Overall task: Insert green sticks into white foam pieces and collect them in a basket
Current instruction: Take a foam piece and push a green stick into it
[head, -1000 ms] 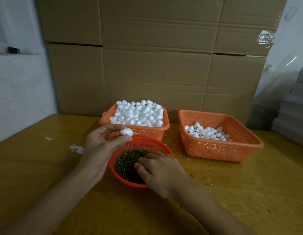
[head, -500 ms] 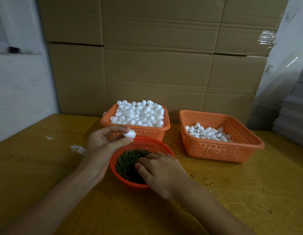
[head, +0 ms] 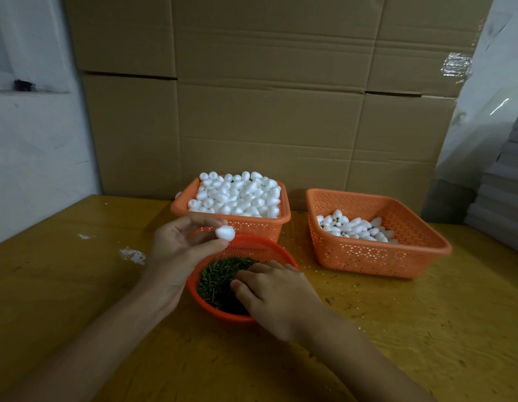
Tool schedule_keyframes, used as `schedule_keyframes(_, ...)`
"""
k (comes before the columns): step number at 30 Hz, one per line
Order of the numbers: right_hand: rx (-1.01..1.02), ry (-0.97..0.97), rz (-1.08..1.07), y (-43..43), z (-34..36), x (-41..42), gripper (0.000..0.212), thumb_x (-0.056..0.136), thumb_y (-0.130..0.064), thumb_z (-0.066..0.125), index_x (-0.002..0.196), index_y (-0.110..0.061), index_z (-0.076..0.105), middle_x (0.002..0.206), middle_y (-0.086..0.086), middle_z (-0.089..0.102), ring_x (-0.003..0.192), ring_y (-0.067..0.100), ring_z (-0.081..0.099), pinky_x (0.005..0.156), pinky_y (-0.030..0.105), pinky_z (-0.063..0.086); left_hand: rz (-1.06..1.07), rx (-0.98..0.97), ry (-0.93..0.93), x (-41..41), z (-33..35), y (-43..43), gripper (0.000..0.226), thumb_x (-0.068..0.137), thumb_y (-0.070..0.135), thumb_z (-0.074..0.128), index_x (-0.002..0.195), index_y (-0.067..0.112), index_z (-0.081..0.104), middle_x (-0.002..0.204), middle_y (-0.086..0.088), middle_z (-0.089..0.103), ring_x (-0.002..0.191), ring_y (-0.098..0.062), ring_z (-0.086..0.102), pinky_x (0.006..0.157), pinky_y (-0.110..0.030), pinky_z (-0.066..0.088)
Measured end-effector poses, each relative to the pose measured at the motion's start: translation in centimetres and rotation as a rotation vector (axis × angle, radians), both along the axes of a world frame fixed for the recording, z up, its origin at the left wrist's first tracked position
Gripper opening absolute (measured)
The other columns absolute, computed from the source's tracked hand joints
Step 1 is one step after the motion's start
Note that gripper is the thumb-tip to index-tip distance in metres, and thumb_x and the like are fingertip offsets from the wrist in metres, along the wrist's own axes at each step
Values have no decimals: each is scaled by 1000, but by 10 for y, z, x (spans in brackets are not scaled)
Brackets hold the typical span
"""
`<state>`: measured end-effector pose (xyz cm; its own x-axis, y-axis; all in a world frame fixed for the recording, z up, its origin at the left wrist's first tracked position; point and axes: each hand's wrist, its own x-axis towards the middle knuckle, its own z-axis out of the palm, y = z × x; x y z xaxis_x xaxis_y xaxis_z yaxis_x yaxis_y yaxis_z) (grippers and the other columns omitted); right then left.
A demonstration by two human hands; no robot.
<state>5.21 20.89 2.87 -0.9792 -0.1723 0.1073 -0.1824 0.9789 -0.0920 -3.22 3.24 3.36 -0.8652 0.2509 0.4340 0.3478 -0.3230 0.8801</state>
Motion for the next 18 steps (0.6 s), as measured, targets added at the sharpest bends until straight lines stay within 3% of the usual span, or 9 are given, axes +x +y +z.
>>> schedule_keyframes(18,0,11,-1,0,-1,-1,46,112,-51,22,126,-32,62,123,-3,64,116,24,56,90,39,37,-13,-44,25,3,2,1,37,77,-18,76,84,18,83,110,-8,80,107,-20,76,79,-21,59)
